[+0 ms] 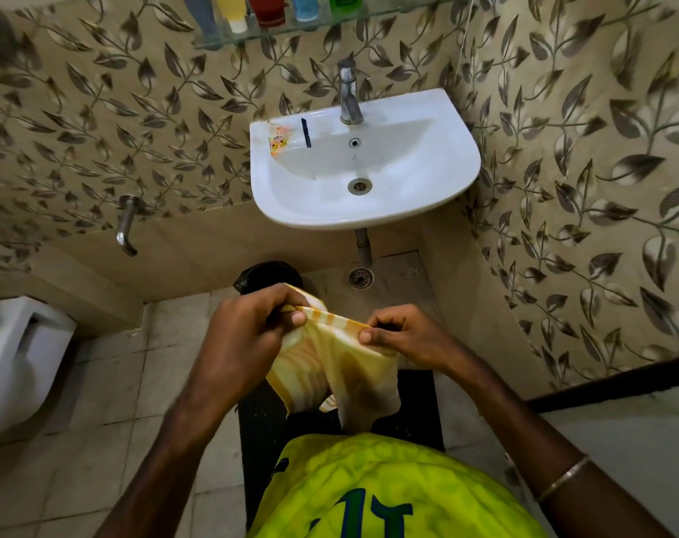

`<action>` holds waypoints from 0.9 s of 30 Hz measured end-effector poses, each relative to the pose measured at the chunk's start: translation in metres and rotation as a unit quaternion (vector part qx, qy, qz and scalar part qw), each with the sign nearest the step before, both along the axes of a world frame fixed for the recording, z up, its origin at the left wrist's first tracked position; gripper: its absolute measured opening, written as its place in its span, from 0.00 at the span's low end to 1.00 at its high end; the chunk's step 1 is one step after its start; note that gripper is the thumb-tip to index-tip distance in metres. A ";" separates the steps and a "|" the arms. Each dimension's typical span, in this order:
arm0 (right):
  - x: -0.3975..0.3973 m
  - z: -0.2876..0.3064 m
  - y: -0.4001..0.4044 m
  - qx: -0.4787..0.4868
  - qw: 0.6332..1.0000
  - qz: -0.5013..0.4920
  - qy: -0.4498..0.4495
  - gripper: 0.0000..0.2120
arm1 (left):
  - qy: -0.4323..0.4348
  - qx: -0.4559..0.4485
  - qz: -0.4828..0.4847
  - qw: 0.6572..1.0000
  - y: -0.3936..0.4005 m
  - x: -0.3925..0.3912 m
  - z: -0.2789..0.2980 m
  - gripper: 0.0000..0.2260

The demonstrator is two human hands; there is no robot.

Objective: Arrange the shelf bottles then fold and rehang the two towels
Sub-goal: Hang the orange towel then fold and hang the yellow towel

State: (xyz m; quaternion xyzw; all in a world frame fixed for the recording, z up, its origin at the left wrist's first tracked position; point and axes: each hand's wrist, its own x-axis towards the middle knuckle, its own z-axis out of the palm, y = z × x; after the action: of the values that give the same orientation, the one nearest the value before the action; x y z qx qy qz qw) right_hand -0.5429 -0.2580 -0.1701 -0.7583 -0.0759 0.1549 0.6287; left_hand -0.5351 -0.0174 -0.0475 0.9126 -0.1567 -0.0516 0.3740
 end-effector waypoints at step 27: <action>-0.001 0.024 0.032 0.025 0.992 -0.011 -0.119 0.08 | 0.075 0.063 -0.056 0.994 -0.013 0.002 -0.030 0.12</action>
State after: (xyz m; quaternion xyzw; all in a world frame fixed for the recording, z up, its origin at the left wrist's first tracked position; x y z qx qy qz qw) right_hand -0.5440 -0.2263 -0.1460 -0.7562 -0.1460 0.0544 0.6355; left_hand -0.5326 -0.0303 -0.0773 0.9178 -0.1753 -0.1503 0.3230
